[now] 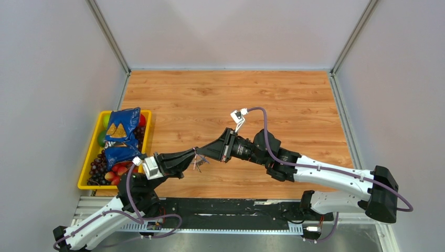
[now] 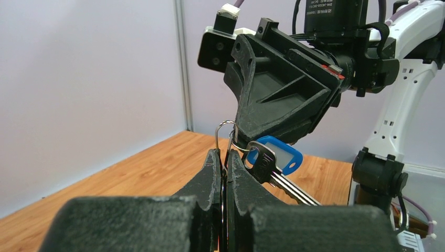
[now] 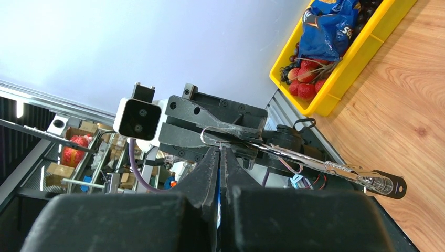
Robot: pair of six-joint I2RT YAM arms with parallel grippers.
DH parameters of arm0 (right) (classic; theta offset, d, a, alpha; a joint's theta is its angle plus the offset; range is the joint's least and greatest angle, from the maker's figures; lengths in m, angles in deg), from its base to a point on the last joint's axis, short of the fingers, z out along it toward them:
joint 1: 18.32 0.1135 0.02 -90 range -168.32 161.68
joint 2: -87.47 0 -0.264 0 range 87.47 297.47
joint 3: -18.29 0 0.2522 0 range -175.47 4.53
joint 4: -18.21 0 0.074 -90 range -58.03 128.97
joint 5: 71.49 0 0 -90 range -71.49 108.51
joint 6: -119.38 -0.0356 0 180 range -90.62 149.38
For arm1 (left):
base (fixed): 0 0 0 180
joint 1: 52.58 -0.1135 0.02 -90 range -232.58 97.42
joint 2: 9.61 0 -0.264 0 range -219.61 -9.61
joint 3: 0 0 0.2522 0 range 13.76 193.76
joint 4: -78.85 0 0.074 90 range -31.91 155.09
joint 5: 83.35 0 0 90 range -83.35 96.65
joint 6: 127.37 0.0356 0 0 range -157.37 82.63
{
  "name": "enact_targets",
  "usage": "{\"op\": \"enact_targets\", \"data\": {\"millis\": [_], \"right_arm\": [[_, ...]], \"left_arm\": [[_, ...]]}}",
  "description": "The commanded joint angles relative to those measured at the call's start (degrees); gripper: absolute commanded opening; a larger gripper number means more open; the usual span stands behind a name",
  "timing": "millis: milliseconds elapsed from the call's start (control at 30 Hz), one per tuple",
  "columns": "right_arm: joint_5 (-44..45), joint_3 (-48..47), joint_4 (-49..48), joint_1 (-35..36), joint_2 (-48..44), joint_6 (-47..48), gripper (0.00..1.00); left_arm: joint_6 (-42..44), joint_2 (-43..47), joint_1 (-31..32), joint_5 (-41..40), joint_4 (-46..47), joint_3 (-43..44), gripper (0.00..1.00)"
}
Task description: Put the keys on the keyring
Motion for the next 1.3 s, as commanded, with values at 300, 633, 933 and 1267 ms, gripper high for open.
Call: {"op": "enact_targets", "data": {"millis": [300, 633, 933, 1267], "right_arm": [[-1.1, -4.9, -5.7, 0.4, 3.0, -1.3, 0.00], [0.9, -5.6, -3.6, 0.4, 0.4, 0.5, 0.00], [1.4, -7.6, -2.4, 0.4, -1.1, 2.4, 0.00], [-0.1, -7.8, -3.0, 0.4, 0.2, 1.6, 0.00]], "left_arm": [[0.2, 0.2, 0.1, 1.0, 2.6, -0.2, 0.01], [0.3, 0.0, 0.1, 1.4, 2.6, -0.2, 0.01], [0.2, -0.2, 0.1, 1.9, 2.7, -0.2, 0.01], [0.3, -0.6, 0.1, 1.9, 2.4, -0.2, 0.01]]}}
